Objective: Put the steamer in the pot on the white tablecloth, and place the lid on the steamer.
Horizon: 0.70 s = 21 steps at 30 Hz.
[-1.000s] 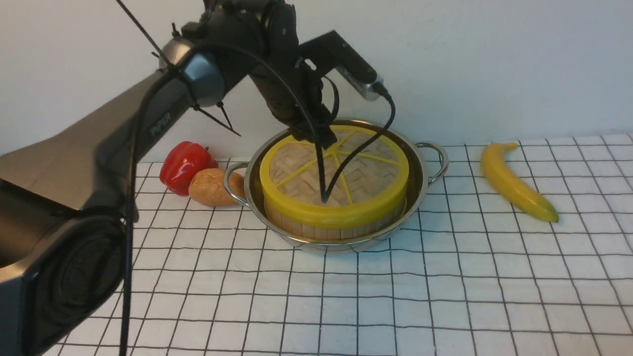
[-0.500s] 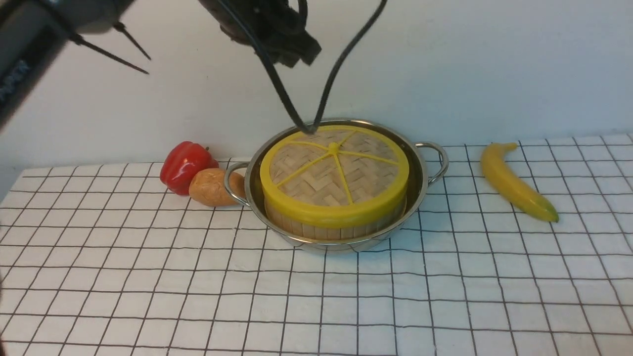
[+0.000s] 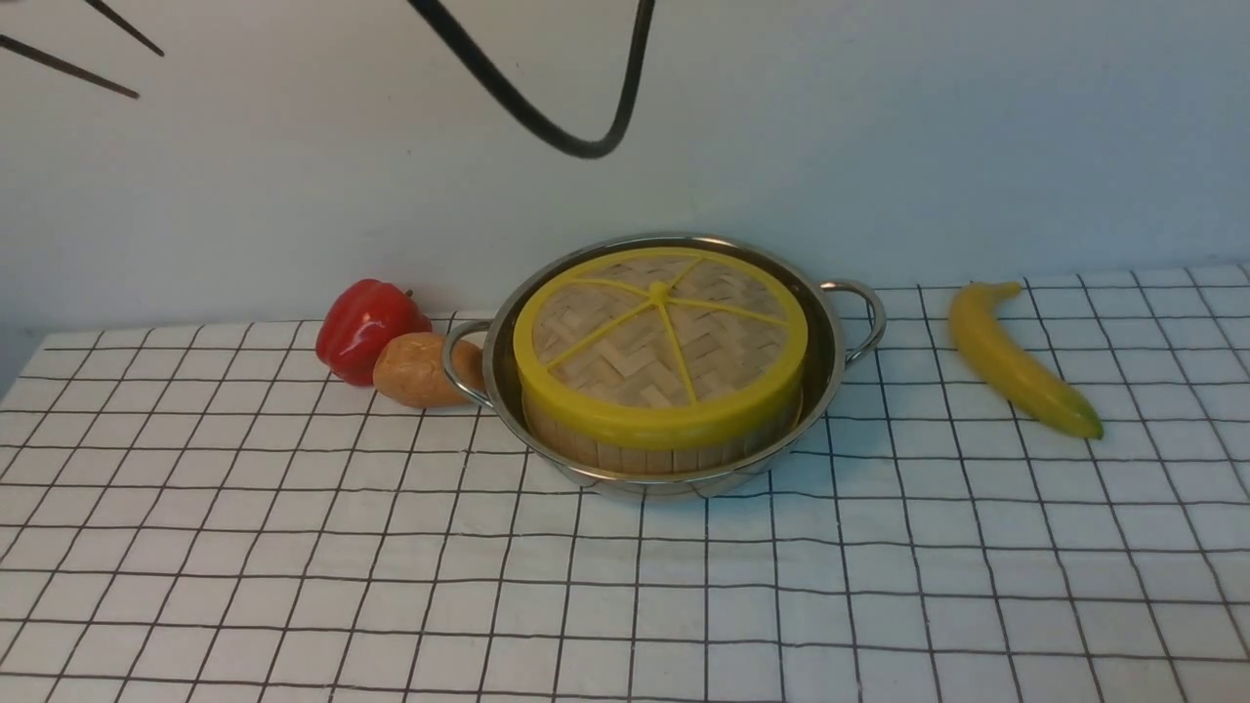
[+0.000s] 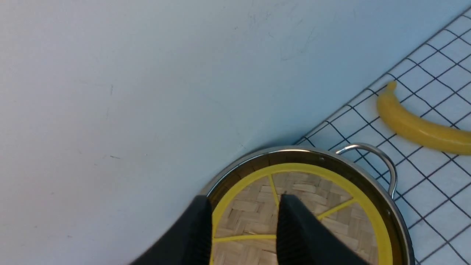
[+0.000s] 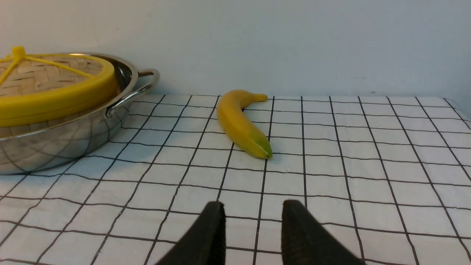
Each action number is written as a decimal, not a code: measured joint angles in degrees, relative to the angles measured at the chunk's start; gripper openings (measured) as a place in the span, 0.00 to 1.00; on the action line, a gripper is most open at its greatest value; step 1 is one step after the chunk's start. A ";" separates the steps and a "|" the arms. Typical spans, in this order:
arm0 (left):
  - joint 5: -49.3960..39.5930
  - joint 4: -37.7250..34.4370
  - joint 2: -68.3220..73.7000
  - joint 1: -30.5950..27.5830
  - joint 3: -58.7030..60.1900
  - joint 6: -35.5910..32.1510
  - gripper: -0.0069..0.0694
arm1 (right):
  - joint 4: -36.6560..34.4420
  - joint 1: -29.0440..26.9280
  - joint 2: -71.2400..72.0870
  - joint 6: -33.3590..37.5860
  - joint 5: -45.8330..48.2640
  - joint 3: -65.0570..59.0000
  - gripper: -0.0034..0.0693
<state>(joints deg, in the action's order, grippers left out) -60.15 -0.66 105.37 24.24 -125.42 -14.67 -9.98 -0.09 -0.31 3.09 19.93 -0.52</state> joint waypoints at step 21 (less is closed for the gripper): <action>23.46 -1.74 -42.61 -8.05 51.18 0.18 0.41 | 0.00 0.00 0.00 0.00 0.00 0.00 0.38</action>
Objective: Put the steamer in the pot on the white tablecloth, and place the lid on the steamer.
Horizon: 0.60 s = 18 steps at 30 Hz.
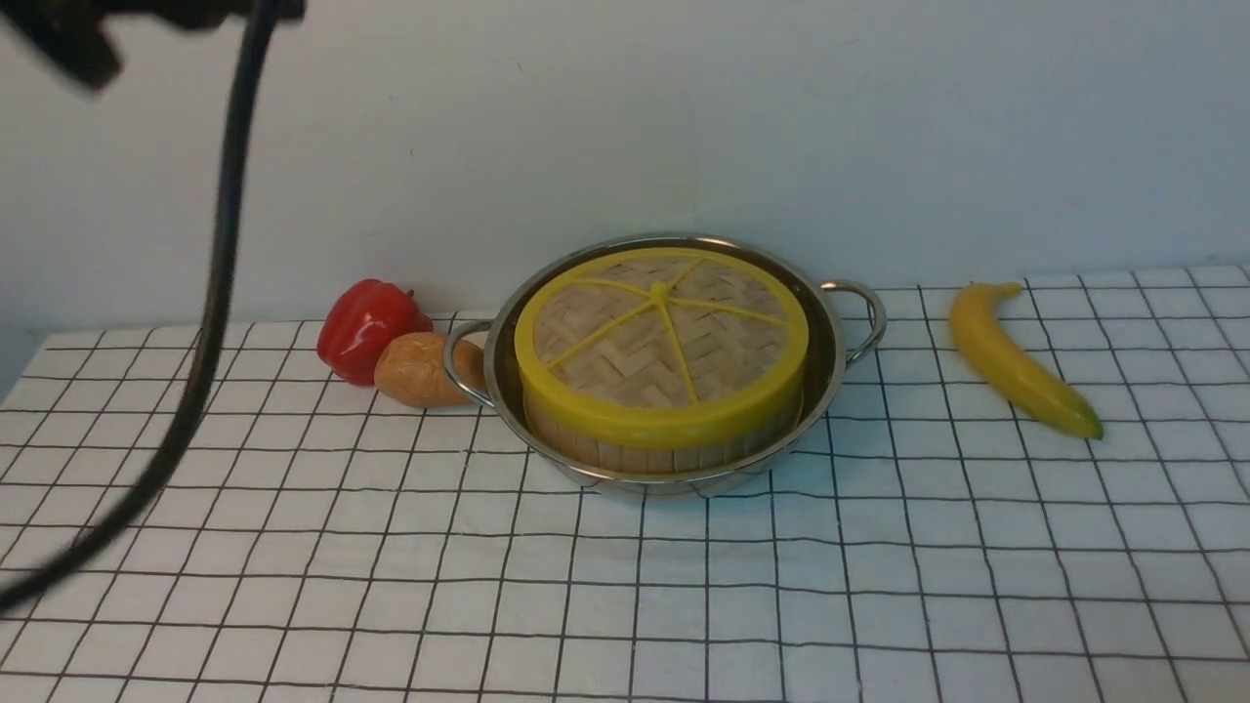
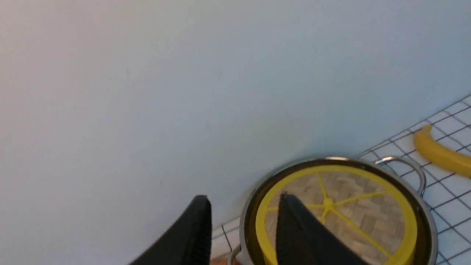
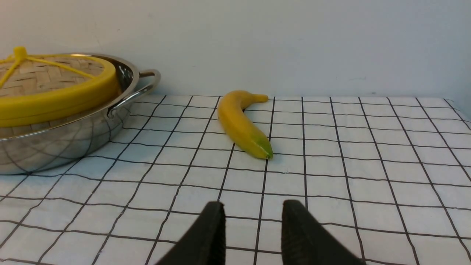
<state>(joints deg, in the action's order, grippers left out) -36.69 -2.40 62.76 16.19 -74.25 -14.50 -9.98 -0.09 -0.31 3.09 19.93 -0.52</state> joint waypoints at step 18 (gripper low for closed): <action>19.27 -3.20 -53.48 -22.23 62.60 0.41 0.41 | 0.00 0.00 0.00 0.00 0.00 0.00 0.38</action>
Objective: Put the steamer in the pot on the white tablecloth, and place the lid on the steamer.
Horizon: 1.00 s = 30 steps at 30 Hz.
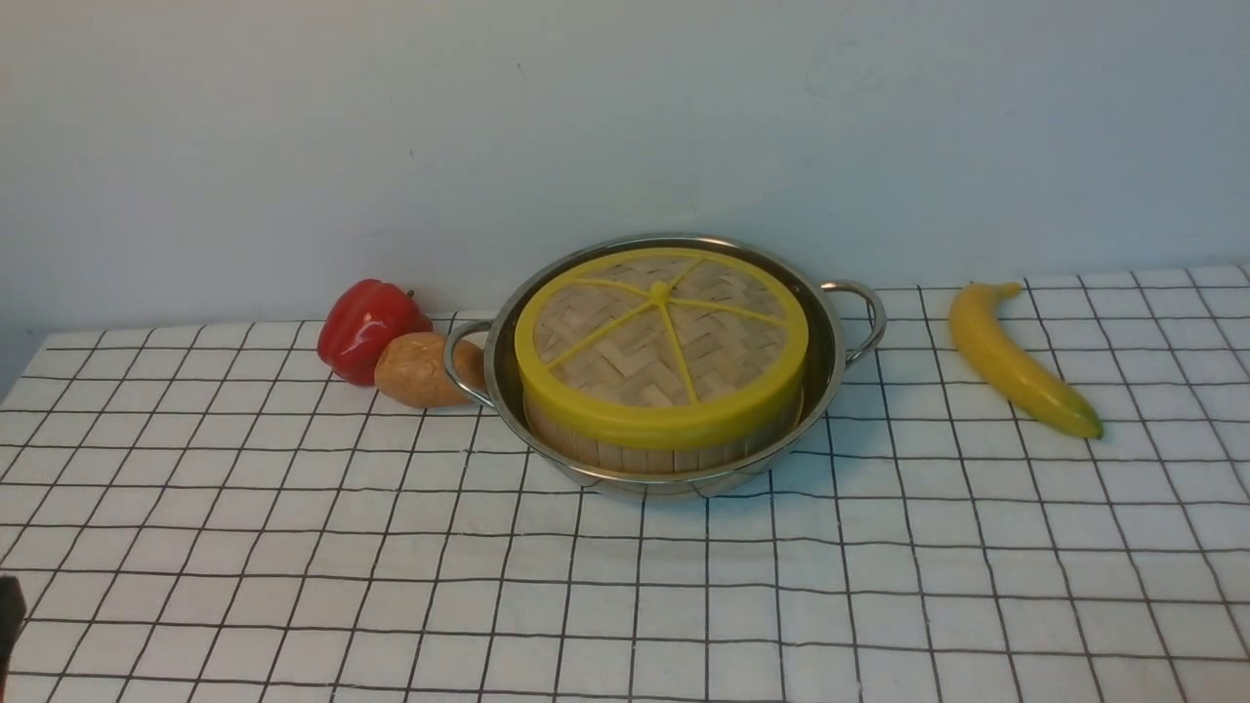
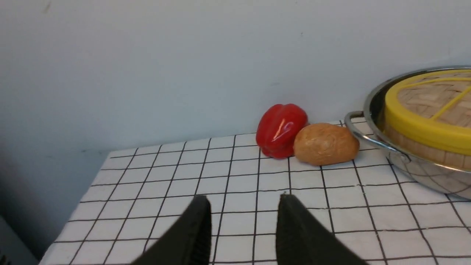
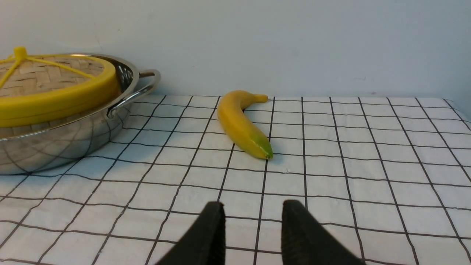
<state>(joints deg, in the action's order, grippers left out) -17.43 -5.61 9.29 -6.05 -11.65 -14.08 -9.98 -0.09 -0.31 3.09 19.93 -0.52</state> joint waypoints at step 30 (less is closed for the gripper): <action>-4.95 14.61 -9.19 -0.45 12.08 19.87 0.41 | 0.00 0.00 0.00 0.00 0.00 0.00 0.38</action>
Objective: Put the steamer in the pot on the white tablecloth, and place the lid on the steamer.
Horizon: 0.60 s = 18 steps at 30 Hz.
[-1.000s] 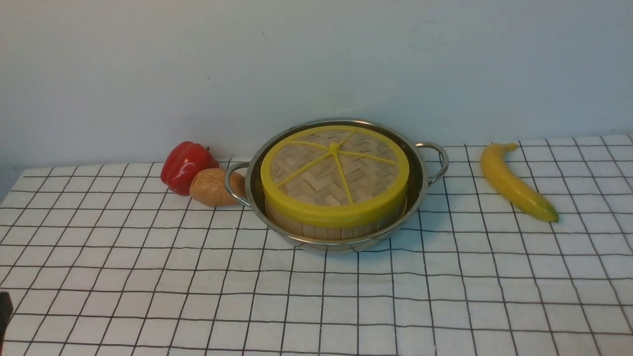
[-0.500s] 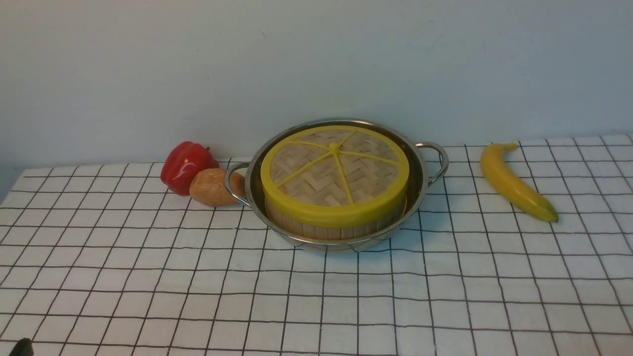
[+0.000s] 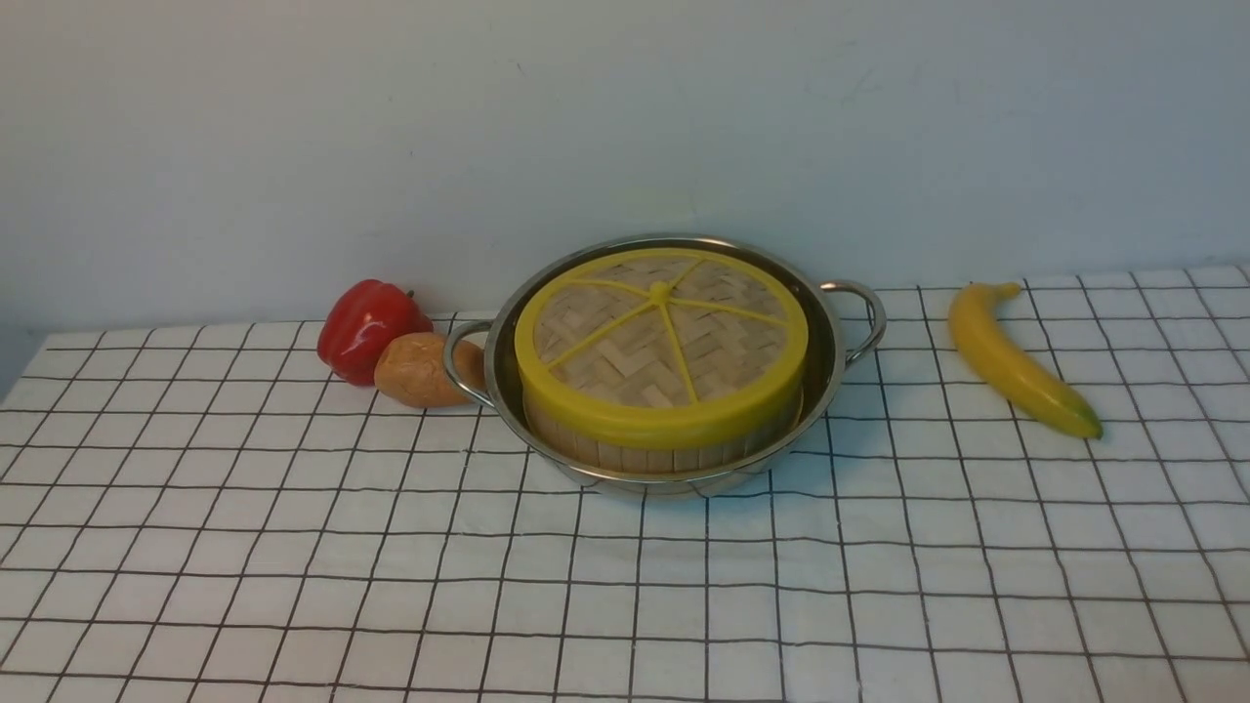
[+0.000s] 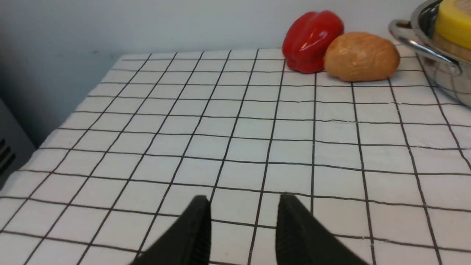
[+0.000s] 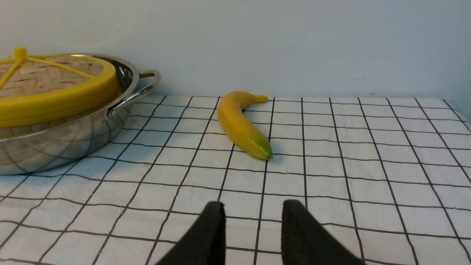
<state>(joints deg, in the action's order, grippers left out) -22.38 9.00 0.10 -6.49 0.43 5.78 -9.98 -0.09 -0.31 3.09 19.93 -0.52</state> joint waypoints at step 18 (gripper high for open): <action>1.02 -0.97 -0.02 0.00 0.00 -4.13 0.41 | 0.00 0.00 0.00 0.00 0.00 0.00 0.38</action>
<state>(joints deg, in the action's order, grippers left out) -21.36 8.03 0.08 -6.49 0.43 1.65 -9.98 -0.09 -0.31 3.09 19.93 -0.52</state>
